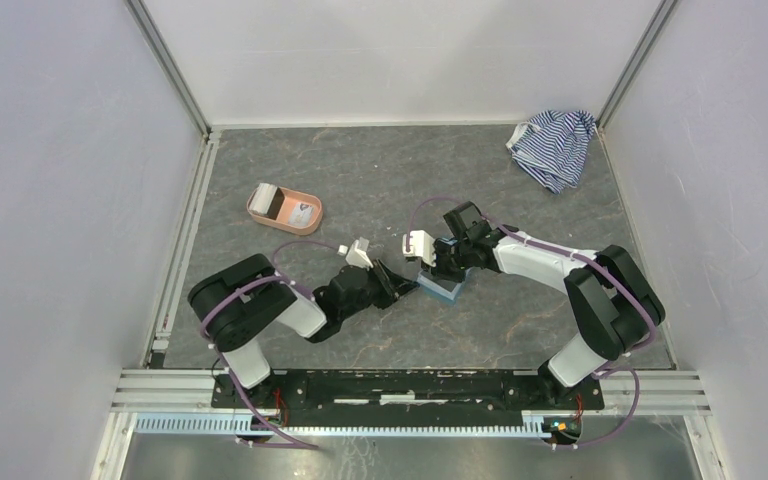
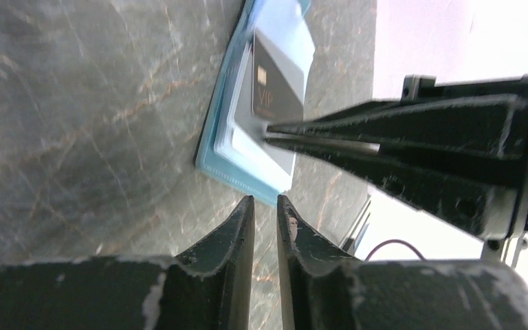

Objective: Put the credit cards into the card holder
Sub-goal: Insert the credit card into the card holder.

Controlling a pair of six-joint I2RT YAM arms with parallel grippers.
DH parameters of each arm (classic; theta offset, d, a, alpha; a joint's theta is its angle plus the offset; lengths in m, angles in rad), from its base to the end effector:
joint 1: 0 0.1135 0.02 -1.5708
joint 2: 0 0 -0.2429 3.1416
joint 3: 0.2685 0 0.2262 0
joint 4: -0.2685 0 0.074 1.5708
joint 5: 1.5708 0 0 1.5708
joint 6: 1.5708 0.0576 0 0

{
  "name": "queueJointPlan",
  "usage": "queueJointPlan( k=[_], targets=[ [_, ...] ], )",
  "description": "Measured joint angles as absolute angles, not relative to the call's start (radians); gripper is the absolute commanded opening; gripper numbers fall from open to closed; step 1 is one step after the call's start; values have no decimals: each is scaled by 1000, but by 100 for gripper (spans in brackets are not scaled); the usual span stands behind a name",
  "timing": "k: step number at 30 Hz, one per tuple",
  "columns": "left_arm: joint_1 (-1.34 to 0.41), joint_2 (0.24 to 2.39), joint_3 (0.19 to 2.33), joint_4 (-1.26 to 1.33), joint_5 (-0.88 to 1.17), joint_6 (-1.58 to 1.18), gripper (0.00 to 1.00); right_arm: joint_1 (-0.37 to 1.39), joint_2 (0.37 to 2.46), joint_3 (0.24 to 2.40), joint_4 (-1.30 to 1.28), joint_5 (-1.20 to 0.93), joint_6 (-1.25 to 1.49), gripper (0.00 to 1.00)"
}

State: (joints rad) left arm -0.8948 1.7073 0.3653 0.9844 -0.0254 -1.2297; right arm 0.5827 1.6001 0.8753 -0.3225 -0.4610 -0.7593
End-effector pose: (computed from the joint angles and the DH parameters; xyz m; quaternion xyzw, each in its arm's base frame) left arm 0.1790 -0.2208 0.1093 -0.1441 0.8088 -0.4928 0.2867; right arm 0.2305 0.1826 0.1479 -0.6310 0.6998 0.1976 0.2704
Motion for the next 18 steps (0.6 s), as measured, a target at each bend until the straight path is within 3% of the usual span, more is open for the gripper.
queueJointPlan(
  k=[18],
  targets=[
    [-791,1941,550,1127,58,-1231,18,582,1600,875,-319,-460,-744,10]
  ],
)
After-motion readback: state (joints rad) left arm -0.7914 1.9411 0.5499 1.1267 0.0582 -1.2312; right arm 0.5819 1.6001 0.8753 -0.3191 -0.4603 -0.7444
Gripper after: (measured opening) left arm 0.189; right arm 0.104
